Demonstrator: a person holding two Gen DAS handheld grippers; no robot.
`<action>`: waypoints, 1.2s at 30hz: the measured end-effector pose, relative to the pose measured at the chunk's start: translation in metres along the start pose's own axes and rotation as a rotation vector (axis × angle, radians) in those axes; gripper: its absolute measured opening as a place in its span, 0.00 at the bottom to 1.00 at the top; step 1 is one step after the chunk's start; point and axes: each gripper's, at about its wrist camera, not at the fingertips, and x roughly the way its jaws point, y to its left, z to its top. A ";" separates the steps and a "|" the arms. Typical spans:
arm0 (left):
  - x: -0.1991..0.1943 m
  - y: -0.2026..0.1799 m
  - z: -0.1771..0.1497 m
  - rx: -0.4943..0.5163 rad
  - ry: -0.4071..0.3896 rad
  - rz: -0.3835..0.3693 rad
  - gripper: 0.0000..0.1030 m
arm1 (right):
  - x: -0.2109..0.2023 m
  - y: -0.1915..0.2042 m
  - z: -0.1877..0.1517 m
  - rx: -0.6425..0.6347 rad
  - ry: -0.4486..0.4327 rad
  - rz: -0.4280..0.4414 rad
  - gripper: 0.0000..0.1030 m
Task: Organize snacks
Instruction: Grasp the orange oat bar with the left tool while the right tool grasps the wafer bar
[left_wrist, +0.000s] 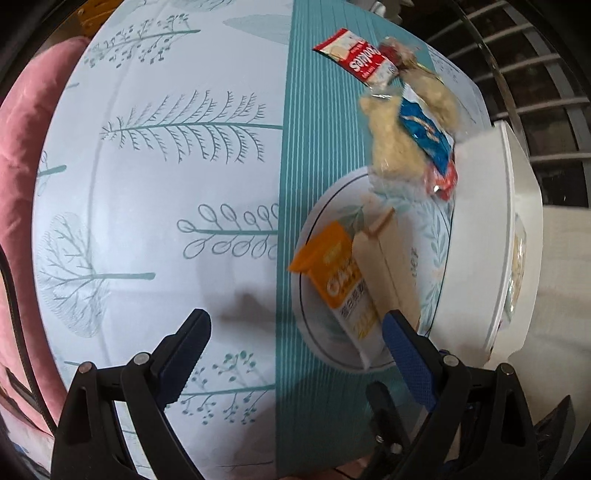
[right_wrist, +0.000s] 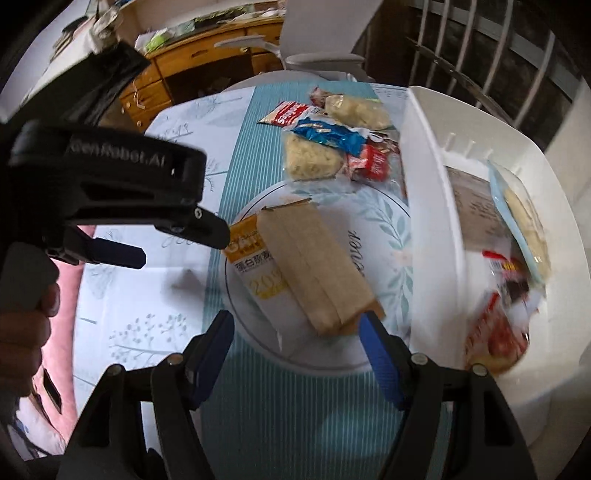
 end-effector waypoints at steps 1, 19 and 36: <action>0.003 0.001 0.003 -0.014 0.008 -0.002 0.91 | 0.004 0.000 0.003 -0.013 0.005 -0.002 0.67; 0.024 0.011 0.031 -0.192 0.064 0.019 0.87 | 0.055 -0.006 0.037 -0.181 0.113 -0.048 0.63; 0.041 0.026 0.033 -0.386 0.107 -0.044 0.83 | 0.069 -0.022 0.072 -0.196 0.177 -0.007 0.36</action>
